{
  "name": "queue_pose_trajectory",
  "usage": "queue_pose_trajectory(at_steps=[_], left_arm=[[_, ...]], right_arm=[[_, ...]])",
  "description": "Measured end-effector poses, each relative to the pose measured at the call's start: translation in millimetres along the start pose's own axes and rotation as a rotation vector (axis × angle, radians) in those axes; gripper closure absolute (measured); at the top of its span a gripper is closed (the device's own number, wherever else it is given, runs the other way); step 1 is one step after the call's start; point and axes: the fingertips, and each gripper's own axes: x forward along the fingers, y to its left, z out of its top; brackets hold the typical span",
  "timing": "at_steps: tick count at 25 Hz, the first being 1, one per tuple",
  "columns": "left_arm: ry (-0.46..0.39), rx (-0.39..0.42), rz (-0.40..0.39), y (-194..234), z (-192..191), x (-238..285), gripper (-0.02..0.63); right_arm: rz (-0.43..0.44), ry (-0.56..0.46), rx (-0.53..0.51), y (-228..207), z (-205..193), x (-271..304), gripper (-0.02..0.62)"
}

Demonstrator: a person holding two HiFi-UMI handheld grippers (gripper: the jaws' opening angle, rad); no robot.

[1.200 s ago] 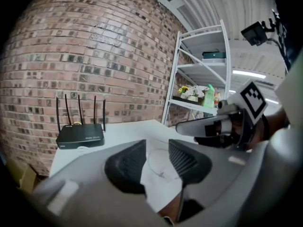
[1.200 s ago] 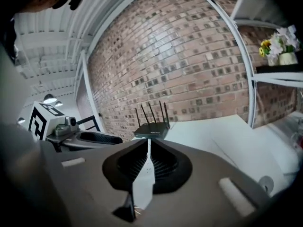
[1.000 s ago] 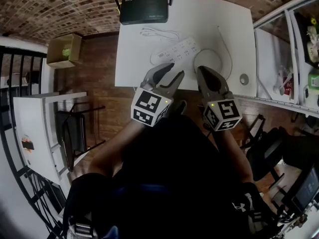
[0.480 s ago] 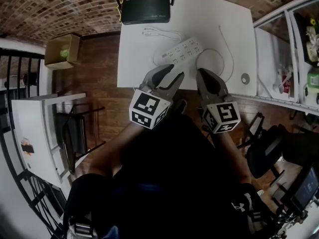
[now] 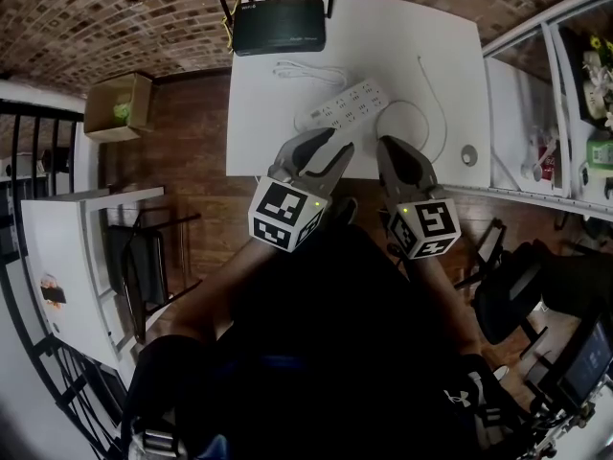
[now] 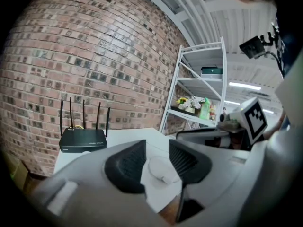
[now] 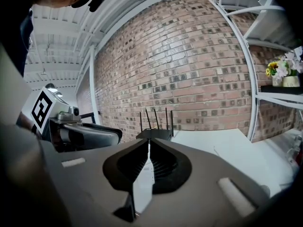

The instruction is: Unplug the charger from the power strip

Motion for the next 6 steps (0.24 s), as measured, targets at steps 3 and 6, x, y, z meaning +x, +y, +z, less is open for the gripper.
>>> queue_pose_trajectory(at_steps=[3, 6], left_arm=[[-0.005, 0.002, -0.002, 0.2, 2.4, -0.3, 0.456], [-0.010, 0.004, -0.002, 0.0, 4.8, -1.4, 0.456]], right_arm=[[-0.004, -0.003, -0.001, -0.1, 1.9, -0.2, 0.577], [-0.006, -0.006, -0.002, 0.0, 3.8, -0.9, 0.577]])
